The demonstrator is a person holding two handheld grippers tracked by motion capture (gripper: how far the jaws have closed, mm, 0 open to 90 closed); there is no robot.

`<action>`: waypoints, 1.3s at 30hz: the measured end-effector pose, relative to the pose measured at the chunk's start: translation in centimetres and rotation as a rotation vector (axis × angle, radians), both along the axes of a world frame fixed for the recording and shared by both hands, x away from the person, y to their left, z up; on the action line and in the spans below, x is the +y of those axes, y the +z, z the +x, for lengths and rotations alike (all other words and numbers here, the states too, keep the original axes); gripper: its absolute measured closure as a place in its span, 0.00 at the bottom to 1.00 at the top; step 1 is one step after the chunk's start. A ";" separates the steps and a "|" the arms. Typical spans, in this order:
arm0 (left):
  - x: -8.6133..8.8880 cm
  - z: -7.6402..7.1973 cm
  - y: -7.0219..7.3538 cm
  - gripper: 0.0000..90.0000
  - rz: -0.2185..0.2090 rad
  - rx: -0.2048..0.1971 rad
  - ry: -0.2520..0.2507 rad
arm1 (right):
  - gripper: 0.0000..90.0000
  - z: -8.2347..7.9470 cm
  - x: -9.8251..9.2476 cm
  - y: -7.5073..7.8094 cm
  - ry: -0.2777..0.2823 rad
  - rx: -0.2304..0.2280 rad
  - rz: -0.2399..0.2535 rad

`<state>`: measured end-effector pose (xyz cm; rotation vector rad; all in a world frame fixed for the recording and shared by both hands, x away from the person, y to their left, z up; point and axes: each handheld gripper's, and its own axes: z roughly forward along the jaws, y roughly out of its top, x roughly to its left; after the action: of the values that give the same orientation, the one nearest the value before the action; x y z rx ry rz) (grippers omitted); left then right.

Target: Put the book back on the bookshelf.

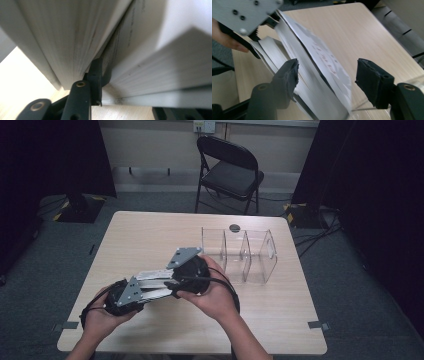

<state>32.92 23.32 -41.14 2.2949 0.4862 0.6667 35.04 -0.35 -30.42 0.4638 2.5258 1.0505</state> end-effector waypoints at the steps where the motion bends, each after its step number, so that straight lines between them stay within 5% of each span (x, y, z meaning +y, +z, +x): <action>1: 0.0 0.0 0.0 0.71 0.000 0.000 0.000 | 0.37 0.0 0.0 0.0 0.000 0.000 0.000; 10: 0.5 0.3 0.8 0.73 -0.003 0.044 -0.004 | 0.36 0.2 -4.2 -1.4 -0.080 0.037 0.013; 18: 0.4 0.5 1.4 0.74 0.005 0.071 -0.004 | 0.33 0.3 -6.9 -5.9 -0.126 0.101 0.033; 39: 0.9 0.8 2.5 0.78 0.013 0.136 -0.029 | 0.29 0.4 -9.7 -16.0 -0.237 0.217 0.025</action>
<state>33.74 24.19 -38.64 2.3648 0.5124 0.5031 35.40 -10.04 -46.39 0.9041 2.5615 0.9881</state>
